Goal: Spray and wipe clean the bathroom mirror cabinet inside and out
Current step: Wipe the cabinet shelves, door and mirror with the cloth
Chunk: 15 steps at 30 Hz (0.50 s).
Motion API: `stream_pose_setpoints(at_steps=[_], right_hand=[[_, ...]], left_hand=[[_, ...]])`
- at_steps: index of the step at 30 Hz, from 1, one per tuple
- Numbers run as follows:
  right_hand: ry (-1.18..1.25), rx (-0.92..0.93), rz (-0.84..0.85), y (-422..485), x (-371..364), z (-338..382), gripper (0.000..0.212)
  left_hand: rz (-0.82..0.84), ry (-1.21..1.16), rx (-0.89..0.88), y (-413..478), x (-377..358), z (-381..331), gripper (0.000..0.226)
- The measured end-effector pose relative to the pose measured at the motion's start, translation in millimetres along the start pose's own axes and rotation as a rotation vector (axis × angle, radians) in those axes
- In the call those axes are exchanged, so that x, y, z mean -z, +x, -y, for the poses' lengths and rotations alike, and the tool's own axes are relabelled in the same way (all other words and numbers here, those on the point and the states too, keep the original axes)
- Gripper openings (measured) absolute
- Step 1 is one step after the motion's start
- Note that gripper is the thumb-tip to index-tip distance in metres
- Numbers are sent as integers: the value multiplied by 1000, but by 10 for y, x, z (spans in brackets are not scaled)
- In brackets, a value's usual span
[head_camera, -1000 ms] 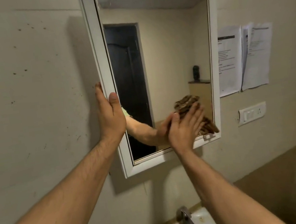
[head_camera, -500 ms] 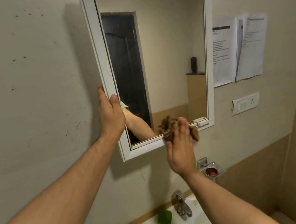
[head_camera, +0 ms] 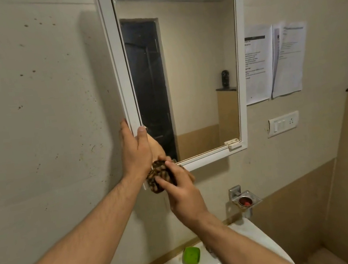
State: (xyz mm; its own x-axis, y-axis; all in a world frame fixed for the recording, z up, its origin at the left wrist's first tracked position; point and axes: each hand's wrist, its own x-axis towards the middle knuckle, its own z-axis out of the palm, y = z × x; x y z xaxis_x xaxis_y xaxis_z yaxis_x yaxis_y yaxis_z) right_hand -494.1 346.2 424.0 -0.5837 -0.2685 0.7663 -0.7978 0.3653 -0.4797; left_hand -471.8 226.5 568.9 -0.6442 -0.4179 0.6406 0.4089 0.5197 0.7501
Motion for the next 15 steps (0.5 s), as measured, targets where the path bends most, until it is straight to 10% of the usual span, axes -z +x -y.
stream_pose_setpoints(at_steps=[6, 15], right_hand=[[-271, -35, -134, 368, 804, -496, 35], [-281, -798, -310, 511, 744, -325, 31]], left_hand=[[32, 25, 24, -62, 194, 52, 47], [-17, -48, 157, -225, 283, 91, 53]])
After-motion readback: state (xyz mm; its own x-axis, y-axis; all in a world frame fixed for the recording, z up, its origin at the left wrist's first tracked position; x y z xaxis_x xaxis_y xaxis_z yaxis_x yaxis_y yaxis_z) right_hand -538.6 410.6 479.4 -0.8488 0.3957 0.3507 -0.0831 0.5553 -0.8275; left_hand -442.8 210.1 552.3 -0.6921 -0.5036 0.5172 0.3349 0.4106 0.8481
